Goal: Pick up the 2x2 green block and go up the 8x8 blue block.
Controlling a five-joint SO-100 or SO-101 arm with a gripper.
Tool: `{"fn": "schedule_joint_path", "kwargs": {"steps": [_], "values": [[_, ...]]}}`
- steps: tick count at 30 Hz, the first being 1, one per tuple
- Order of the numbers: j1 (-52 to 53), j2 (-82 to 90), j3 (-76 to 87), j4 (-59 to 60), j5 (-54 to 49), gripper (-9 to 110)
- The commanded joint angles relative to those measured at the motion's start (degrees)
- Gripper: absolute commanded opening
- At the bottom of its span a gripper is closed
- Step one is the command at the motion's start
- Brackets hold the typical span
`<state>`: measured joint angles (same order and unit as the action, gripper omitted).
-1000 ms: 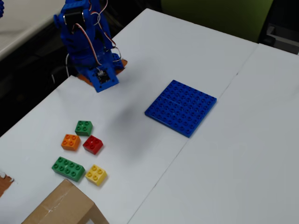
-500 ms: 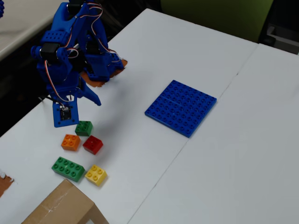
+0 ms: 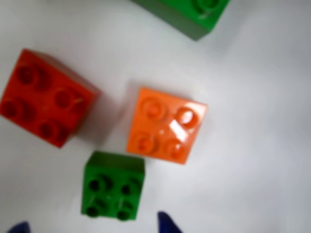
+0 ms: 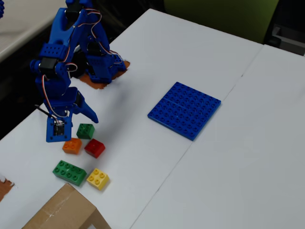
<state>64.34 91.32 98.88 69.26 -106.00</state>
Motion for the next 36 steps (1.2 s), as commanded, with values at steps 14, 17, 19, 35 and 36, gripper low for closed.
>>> {"fn": "schedule_joint_path", "kwargs": {"steps": [14,17,19,35,36], "values": [[-1.93,-4.13,-0.18,-4.39,0.18,25],[-1.93,-4.13,0.97,-5.89,0.00,23],[-1.93,-4.13,1.41,-6.50,-0.35,21],[-4.92,5.54,5.71,-4.22,-1.58,1],[-5.63,8.00,5.62,-3.16,-2.46,1]]}}
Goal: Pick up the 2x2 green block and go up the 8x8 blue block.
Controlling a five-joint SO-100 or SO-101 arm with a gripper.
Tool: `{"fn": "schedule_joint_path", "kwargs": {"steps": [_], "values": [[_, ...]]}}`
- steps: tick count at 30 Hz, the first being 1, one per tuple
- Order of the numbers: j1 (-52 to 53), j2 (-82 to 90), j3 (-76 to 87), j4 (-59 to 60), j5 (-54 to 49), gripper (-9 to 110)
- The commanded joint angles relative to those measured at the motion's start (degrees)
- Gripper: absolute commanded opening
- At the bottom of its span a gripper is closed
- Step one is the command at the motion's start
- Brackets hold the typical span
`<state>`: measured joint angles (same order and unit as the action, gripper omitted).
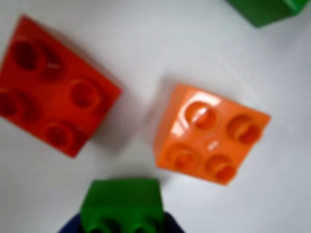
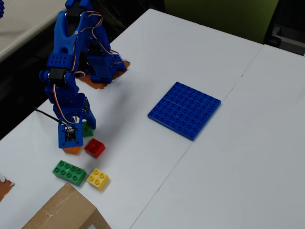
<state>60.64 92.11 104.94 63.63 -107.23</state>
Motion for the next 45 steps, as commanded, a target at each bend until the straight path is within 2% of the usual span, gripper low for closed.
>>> {"fn": "schedule_joint_path", "kwargs": {"steps": [1,4,9,12,22,24,27,29,36,41,45], "values": [[-2.81,9.84,-0.62,3.43,-2.29,0],[-5.71,16.70,-2.55,7.29,-6.24,0],[-13.71,20.92,-6.68,14.94,-19.86,0],[-20.30,21.62,-8.61,18.54,-20.65,0],[-43.95,24.79,-10.55,17.93,-0.53,0],[-47.02,19.42,-21.80,26.02,-0.18,0],[-51.24,7.12,-47.64,40.52,2.29,0],[-54.49,3.96,-56.16,41.31,6.86,0],[-61.00,5.27,-63.37,41.31,8.00,0],[-64.86,1.05,-74.97,41.31,7.82,0],[-66.97,-3.08,-76.46,41.40,7.03,0]]}}
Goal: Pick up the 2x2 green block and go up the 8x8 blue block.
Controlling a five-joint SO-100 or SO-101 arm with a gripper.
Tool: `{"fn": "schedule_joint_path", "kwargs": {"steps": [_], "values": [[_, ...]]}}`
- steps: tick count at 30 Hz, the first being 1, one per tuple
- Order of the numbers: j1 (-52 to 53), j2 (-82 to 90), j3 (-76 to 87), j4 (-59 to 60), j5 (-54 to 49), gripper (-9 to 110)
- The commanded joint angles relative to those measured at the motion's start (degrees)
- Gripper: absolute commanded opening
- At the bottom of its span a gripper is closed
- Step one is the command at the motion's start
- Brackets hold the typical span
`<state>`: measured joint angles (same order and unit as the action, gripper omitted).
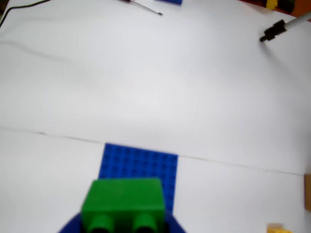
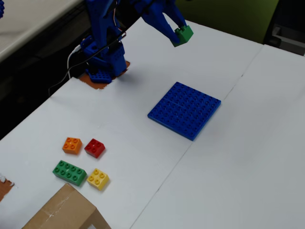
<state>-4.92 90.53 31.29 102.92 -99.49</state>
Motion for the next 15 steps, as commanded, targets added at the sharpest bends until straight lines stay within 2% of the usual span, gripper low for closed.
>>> {"fn": "schedule_joint_path", "kwargs": {"steps": [1,4,9,15], "values": [[-1.67,-3.08,-2.81,2.11,-0.88,0],[-1.85,-7.12,-2.81,2.20,-0.53,0],[-1.93,-10.99,-2.29,2.29,5.62,0],[-1.49,-11.07,3.60,2.46,5.19,0]]}}
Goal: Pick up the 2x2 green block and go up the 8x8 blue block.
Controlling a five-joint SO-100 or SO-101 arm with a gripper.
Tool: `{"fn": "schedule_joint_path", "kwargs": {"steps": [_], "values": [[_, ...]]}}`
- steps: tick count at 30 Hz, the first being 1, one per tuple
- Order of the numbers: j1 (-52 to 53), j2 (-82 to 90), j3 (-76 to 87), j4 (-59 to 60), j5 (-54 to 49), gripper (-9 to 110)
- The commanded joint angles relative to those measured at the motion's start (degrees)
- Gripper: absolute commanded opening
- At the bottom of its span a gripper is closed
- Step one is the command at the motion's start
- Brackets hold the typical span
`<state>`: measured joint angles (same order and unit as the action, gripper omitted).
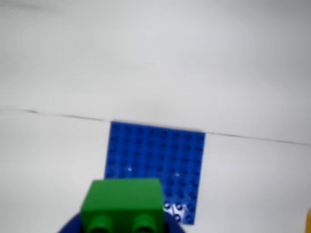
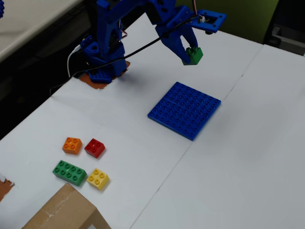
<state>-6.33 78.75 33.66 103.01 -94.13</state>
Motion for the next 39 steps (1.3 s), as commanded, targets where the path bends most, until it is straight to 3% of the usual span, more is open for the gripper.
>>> {"fn": "schedule_joint_path", "kwargs": {"steps": [1,15,39], "values": [[-0.09,1.14,2.81,2.37,-0.62,0],[1.93,2.11,11.78,2.37,-3.25,0],[3.08,2.55,13.80,2.37,2.64,0]]}}
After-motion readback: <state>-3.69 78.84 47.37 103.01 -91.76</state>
